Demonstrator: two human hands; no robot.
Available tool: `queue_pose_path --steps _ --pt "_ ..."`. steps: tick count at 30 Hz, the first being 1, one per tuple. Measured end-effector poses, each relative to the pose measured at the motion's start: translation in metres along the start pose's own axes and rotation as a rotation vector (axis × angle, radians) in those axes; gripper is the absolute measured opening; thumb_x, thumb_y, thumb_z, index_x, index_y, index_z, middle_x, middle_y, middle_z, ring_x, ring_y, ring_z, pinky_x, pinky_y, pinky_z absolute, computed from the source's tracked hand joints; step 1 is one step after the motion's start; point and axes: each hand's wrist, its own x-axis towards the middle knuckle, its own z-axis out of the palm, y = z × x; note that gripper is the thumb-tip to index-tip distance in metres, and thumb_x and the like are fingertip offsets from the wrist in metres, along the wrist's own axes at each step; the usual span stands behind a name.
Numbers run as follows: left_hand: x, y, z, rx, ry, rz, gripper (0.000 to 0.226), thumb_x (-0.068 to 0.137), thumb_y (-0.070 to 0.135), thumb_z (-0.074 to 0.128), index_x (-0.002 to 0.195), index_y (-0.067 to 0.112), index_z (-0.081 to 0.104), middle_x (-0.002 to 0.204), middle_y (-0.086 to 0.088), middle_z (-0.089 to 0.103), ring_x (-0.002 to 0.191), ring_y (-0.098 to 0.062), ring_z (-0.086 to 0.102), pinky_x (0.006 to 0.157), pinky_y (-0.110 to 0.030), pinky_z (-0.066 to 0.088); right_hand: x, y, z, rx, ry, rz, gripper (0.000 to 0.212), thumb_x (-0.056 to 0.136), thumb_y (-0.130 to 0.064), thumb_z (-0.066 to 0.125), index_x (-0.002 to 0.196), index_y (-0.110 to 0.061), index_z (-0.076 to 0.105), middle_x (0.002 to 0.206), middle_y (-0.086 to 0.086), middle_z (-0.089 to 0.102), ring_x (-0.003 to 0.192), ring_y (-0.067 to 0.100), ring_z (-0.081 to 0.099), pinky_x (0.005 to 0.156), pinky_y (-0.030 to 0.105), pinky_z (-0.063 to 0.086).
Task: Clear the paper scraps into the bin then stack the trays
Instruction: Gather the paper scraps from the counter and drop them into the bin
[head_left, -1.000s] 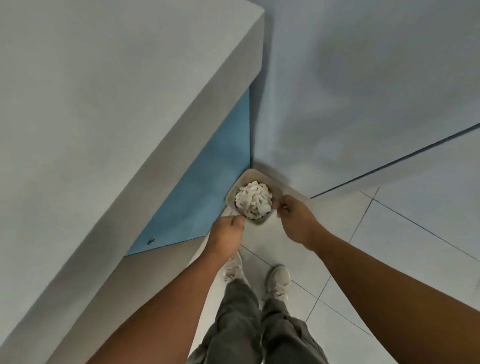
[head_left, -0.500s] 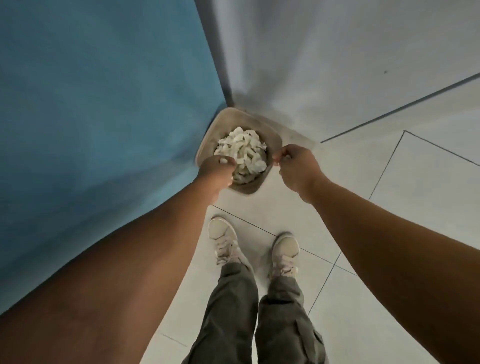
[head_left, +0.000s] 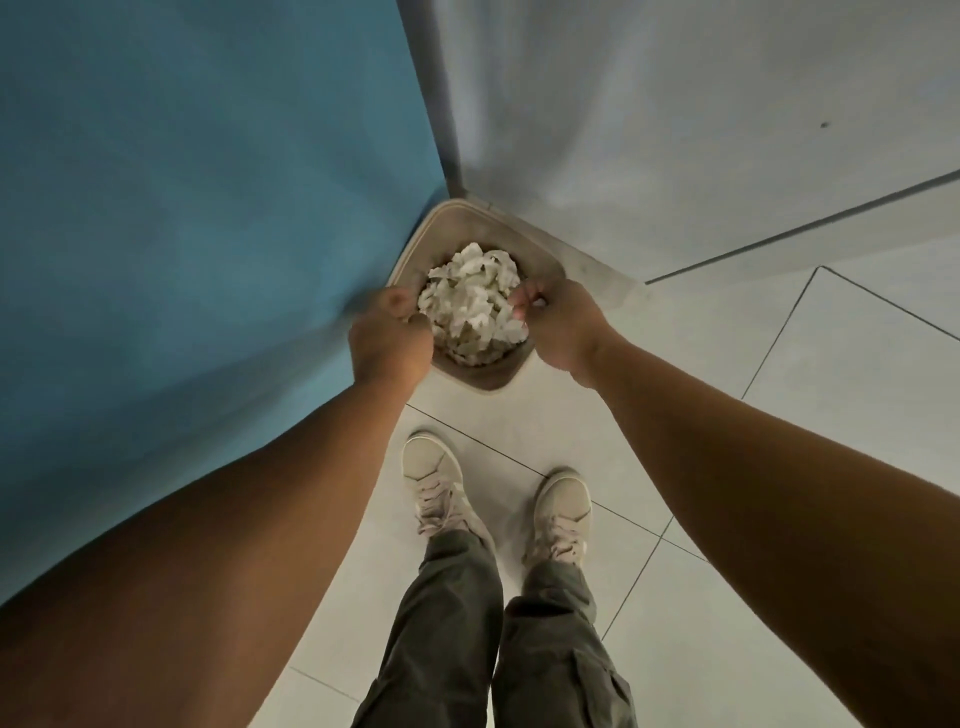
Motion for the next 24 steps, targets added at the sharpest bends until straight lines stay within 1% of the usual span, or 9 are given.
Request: queue_pose_path --steps 2,4,5,8,12,14,16,19,24 --pt "0.0 -0.007 -0.006 0.015 0.006 -0.001 0.029 0.087 0.011 0.056 0.111 0.025 0.064 0.104 0.005 0.067 0.096 -0.019 0.066 0.079 -0.028 0.052 0.012 -0.008 0.009 -0.096 -0.054 -0.048 0.035 0.088 0.005 0.041 0.095 -0.018 0.067 0.105 0.001 0.066 0.098 0.018 0.061 0.073 0.016 0.048" --pt "-0.001 -0.014 -0.01 0.015 0.005 0.035 0.028 0.088 0.012 0.058 0.114 0.021 0.065 0.109 0.005 0.067 0.097 -0.016 0.064 0.084 -0.026 0.05 0.022 -0.011 0.015 -0.185 -0.081 -0.076 0.04 0.087 0.006 0.043 0.11 -0.017 0.067 0.115 0.0 0.065 0.108 0.018 0.059 0.091 0.023 0.049" --pt "-0.004 -0.017 -0.012 0.032 -0.004 0.063 0.028 0.089 0.012 0.058 0.116 0.019 0.065 0.11 0.005 0.066 0.097 -0.014 0.063 0.084 -0.023 0.046 0.025 -0.011 0.016 -0.217 -0.088 -0.085 0.041 0.087 0.003 0.046 0.116 -0.019 0.066 0.12 0.001 0.063 0.112 0.019 0.058 0.095 0.026 0.047" --pt "-0.014 -0.018 -0.017 0.059 -0.041 0.131 0.029 0.09 0.011 0.06 0.118 0.016 0.064 0.113 0.001 0.068 0.1 -0.014 0.062 0.085 -0.018 0.041 0.021 -0.014 0.012 -0.306 -0.093 -0.096 0.047 0.087 -0.004 0.053 0.129 -0.024 0.058 0.131 0.004 0.058 0.113 0.024 0.058 0.09 0.025 0.046" --pt "-0.036 0.001 -0.031 0.087 -0.081 0.168 0.031 0.09 0.011 0.06 0.12 0.017 0.064 0.118 0.0 0.068 0.107 -0.016 0.063 0.086 -0.018 0.04 -0.004 -0.023 -0.006 -0.378 -0.041 -0.087 0.05 0.085 -0.005 0.05 0.128 -0.03 0.058 0.131 0.005 0.059 0.113 0.026 0.058 0.086 0.025 0.047" --pt "-0.052 0.02 -0.042 0.094 -0.085 0.208 0.031 0.09 0.012 0.06 0.12 0.017 0.065 0.12 -0.001 0.068 0.11 -0.017 0.063 0.088 -0.019 0.042 -0.026 -0.032 -0.018 -0.369 -0.013 -0.082 0.048 0.084 -0.007 0.05 0.124 -0.032 0.06 0.128 0.003 0.061 0.114 0.026 0.059 0.09 0.028 0.049" --pt "-0.071 0.043 -0.056 0.095 -0.074 0.261 0.03 0.09 0.013 0.06 0.119 0.017 0.065 0.12 -0.002 0.068 0.111 -0.02 0.063 0.091 -0.022 0.046 -0.055 -0.047 -0.031 -0.355 0.017 -0.105 0.044 0.086 -0.012 0.053 0.124 -0.031 0.06 0.131 0.001 0.06 0.119 0.024 0.056 0.096 0.027 0.045" --pt "-0.108 0.081 -0.086 0.097 -0.05 0.329 0.032 0.09 0.013 0.058 0.121 0.017 0.064 0.12 -0.002 0.067 0.11 -0.02 0.062 0.094 -0.025 0.045 -0.109 -0.079 -0.05 -0.345 0.063 -0.178 0.038 0.09 -0.016 0.056 0.126 -0.027 0.058 0.132 0.001 0.06 0.119 0.023 0.055 0.098 0.025 0.041" --pt "-0.19 0.143 -0.154 0.11 0.073 0.455 0.03 0.091 0.018 0.062 0.121 0.021 0.064 0.123 0.0 0.066 0.114 -0.019 0.06 0.098 -0.024 0.042 -0.207 -0.154 -0.083 -0.318 0.11 -0.392 0.037 0.09 -0.015 0.058 0.127 -0.02 0.059 0.129 0.001 0.061 0.118 0.02 0.056 0.1 0.024 0.039"
